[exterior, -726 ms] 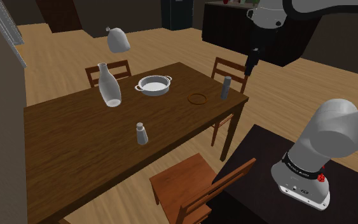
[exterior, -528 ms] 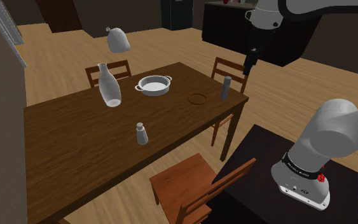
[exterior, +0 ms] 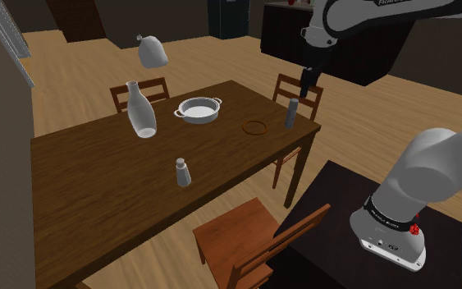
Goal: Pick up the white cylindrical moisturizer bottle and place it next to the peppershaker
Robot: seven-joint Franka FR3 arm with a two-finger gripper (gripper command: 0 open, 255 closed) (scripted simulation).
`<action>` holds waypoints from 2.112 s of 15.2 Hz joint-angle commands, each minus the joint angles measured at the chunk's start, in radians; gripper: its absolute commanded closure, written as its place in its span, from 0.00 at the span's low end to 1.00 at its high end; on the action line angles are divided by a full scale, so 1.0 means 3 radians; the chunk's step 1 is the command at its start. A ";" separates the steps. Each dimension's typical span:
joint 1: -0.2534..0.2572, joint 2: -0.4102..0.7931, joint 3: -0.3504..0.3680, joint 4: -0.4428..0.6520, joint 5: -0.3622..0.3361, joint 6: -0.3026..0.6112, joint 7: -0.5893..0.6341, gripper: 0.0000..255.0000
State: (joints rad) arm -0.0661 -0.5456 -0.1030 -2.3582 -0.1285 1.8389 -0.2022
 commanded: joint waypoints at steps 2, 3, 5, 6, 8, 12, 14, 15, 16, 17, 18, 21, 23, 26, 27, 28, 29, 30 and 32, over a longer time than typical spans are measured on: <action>-0.0045 0.0367 -0.0143 0.0127 -0.0008 0.0201 -0.0116 0.00; -0.0057 0.0489 -0.0187 0.0180 -0.0003 0.0254 -0.0156 0.00; -0.0081 0.0737 -0.0272 0.0299 0.0019 0.0353 -0.0238 0.00; -0.0093 0.0862 -0.0313 0.0364 0.0036 0.0398 -0.0281 0.00; -0.0118 0.1117 -0.0390 0.0505 0.0081 0.0478 -0.0371 0.00; -0.0179 0.1640 -0.0520 0.0833 0.0214 0.0596 -0.0563 0.00; -0.0221 0.1907 -0.0569 0.1020 0.0298 0.0632 -0.0662 0.00; -0.0245 0.2042 -0.0590 0.1120 0.0343 0.0643 -0.0712 0.00; -0.0268 0.2160 -0.0605 0.1211 0.0383 0.0650 -0.0754 0.00; -0.0272 0.2174 -0.0602 0.1182 0.0387 0.0693 -0.0757 0.00; -0.0274 0.2189 -0.0602 0.1153 0.0391 0.0736 -0.0760 0.00; -0.0280 0.2238 -0.0602 0.1072 0.0406 0.0864 -0.0771 0.00; -0.0284 0.2274 -0.0601 0.1022 0.0417 0.0949 -0.0779 0.00; -0.0285 0.2285 -0.0601 0.1008 0.0420 0.0974 -0.0781 0.00; -0.0285 0.2285 -0.0601 0.1008 0.0420 0.0974 -0.0781 0.00; -0.0285 0.2285 -0.0601 0.1008 0.0420 0.0974 -0.0781 0.00; -0.0285 0.2285 -0.0601 0.1008 0.0420 0.0974 -0.0781 0.00; -0.0285 0.2285 -0.0601 0.1008 0.0420 0.0974 -0.0781 0.00; -0.0285 0.2285 -0.0601 0.1008 0.0420 0.0973 -0.0781 0.00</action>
State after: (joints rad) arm -0.1515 0.1399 -0.2832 -2.0557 -0.0024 2.1308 -0.4365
